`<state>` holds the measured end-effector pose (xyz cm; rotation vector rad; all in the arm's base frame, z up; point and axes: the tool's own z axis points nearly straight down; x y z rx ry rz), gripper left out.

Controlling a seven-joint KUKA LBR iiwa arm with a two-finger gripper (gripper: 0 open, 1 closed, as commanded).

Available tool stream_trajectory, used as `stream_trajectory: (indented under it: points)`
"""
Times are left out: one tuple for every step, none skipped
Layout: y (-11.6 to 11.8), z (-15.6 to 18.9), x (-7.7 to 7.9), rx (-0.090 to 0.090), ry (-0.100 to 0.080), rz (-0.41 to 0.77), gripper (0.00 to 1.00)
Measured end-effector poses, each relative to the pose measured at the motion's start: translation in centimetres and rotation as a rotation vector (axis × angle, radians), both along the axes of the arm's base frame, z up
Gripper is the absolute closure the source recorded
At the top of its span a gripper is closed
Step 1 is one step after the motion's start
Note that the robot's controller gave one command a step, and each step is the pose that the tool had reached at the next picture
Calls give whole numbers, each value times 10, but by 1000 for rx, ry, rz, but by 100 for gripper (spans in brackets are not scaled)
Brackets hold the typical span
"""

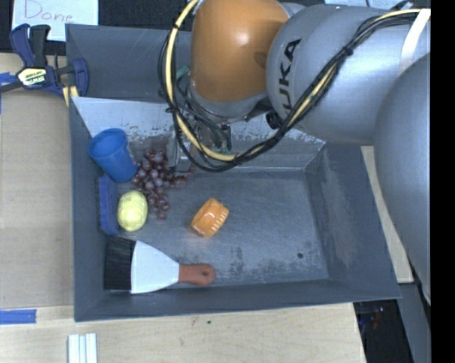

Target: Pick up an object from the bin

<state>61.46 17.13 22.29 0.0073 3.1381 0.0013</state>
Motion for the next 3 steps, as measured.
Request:
stream_trajectory:
  points:
    - [-6,-22,8,-1,0,191,100]
    - [-22,-15,-4,-1,-2,171,100]
    - [19,-60,10,0,-4,441,100]
